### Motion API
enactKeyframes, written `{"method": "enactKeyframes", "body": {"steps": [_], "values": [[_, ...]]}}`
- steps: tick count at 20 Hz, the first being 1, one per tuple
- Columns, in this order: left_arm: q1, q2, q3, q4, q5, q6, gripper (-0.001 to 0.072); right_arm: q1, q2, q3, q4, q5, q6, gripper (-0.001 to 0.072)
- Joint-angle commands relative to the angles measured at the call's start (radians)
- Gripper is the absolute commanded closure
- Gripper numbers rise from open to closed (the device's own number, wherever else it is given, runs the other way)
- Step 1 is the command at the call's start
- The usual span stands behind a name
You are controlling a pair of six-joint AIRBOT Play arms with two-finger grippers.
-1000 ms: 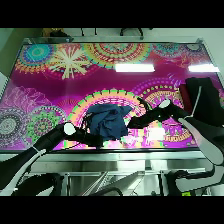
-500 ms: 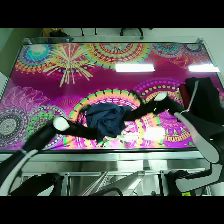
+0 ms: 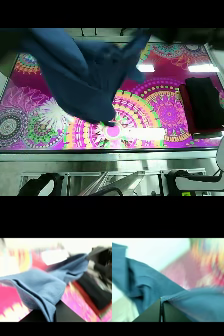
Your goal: Fold the shirts.
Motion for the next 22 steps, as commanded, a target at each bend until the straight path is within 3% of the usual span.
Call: {"method": "enactKeyframes", "body": {"steps": [1,3,5,7,9,11,14,18,22], "values": [[0.016,-0.090,0.320,-0.016,-0.067,-0.051,0.0699,-0.016,0.042,0.105,0.012,-0.081,0.001,0.0692],[0.006,-0.080,0.235,0.069,-0.066,-0.039,0.0699,-0.029,0.045,0.104,-0.042,-0.090,0.003,0.0693],[0.048,-0.015,0.026,0.203,-0.026,0.002,0.0699,-0.072,0.045,0.101,-0.224,-0.123,0.054,0.0693],[0.161,0.035,-0.159,0.283,0.011,0.032,0.0699,-0.150,0.045,0.074,-0.435,-0.146,0.112,0.0693],[0.307,0.040,-0.264,0.241,0.031,0.056,0.0699,-0.242,0.045,0.004,-0.520,-0.146,0.135,0.0693],[0.393,-0.001,-0.313,0.088,0.035,0.107,0.0699,-0.286,0.043,-0.098,-0.495,-0.136,0.127,0.0693],[0.367,-0.124,-0.383,-0.140,0.021,0.205,0.0698,-0.249,-0.022,-0.215,-0.371,-0.066,0.038,0.0693],[0.188,-0.338,-0.471,-0.085,0.154,0.332,0.0697,-0.128,-0.205,-0.294,-0.354,-0.082,-0.023,0.0692],[0.078,-0.585,-0.480,0.065,0.409,0.352,0.0697,-0.091,-0.437,-0.299,-0.354,-0.187,-0.031,0.0692]]}}
